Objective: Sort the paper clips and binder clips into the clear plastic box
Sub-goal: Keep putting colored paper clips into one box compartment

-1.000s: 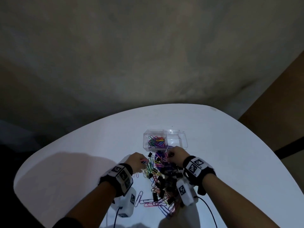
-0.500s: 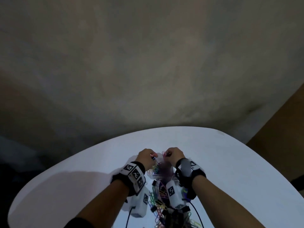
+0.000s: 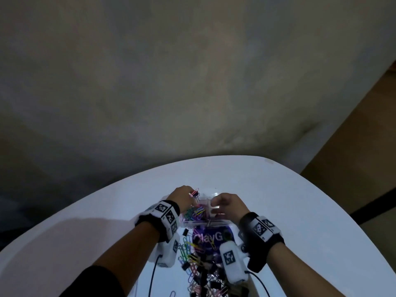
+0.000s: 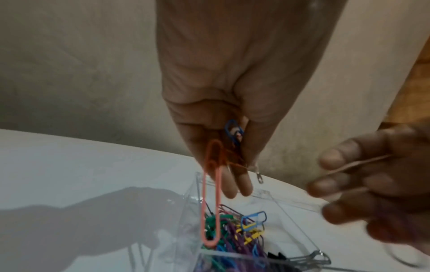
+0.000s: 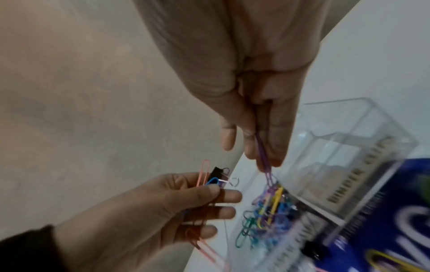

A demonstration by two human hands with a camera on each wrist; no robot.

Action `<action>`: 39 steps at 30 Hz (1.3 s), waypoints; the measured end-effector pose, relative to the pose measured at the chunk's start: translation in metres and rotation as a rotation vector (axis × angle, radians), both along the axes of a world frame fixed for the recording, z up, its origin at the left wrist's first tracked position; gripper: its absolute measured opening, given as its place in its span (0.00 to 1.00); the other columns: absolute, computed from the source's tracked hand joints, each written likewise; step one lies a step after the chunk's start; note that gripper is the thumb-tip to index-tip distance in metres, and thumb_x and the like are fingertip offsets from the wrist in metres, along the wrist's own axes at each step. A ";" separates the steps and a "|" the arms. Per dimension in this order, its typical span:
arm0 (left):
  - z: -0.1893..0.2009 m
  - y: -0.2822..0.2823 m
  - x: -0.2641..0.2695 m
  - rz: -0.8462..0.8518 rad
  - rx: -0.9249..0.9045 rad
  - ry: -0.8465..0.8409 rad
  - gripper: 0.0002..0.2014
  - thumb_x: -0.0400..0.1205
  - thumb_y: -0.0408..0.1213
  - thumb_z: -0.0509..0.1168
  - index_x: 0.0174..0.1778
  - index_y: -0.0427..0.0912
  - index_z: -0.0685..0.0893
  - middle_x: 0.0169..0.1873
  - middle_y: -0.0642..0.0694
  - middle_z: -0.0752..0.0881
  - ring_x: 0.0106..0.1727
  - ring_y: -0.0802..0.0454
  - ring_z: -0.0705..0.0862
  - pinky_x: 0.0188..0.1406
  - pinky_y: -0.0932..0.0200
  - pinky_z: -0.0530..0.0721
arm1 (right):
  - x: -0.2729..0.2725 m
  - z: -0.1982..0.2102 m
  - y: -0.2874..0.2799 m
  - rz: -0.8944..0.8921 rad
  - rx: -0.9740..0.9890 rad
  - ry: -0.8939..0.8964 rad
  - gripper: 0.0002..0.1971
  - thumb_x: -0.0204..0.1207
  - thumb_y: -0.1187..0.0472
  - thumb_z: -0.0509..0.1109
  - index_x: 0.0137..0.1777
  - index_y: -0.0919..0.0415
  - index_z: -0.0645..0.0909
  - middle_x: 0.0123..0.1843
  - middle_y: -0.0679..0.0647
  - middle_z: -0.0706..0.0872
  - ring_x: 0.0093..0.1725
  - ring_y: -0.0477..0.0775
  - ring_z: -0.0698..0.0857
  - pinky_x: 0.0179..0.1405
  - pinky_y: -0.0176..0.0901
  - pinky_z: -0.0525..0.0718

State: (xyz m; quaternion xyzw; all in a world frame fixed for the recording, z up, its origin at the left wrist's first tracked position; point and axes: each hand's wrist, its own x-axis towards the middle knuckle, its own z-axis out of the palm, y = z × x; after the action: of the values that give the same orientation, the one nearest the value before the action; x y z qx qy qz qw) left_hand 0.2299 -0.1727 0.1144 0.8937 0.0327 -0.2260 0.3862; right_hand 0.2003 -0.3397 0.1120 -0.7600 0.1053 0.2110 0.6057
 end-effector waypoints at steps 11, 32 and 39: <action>0.000 0.012 -0.025 -0.018 0.085 -0.104 0.10 0.80 0.33 0.63 0.54 0.34 0.84 0.55 0.35 0.86 0.53 0.40 0.84 0.56 0.49 0.82 | -0.083 -0.043 -0.017 0.108 -0.391 -0.058 0.22 0.73 0.77 0.59 0.28 0.48 0.75 0.30 0.49 0.80 0.29 0.49 0.78 0.33 0.33 0.77; -0.004 0.016 -0.020 -0.060 0.037 -0.098 0.09 0.78 0.28 0.62 0.45 0.34 0.88 0.39 0.41 0.83 0.42 0.45 0.82 0.55 0.47 0.84 | -0.028 0.019 0.003 0.371 -0.791 -0.342 0.17 0.79 0.53 0.63 0.66 0.55 0.77 0.61 0.53 0.82 0.56 0.56 0.82 0.55 0.44 0.78; 0.005 0.022 -0.019 -0.201 -0.020 -0.056 0.08 0.78 0.27 0.64 0.45 0.31 0.89 0.36 0.42 0.85 0.33 0.54 0.79 0.35 0.65 0.76 | -0.003 0.003 0.027 0.268 -0.446 -0.308 0.06 0.77 0.65 0.67 0.48 0.60 0.85 0.40 0.53 0.84 0.34 0.47 0.77 0.38 0.37 0.74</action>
State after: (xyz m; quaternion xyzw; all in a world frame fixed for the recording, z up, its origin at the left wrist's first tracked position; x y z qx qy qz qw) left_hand 0.2114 -0.1510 0.1197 0.8945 -0.0702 -0.2389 0.3714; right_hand 0.1975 -0.3128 0.1148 -0.9043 -0.0455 0.1430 0.3995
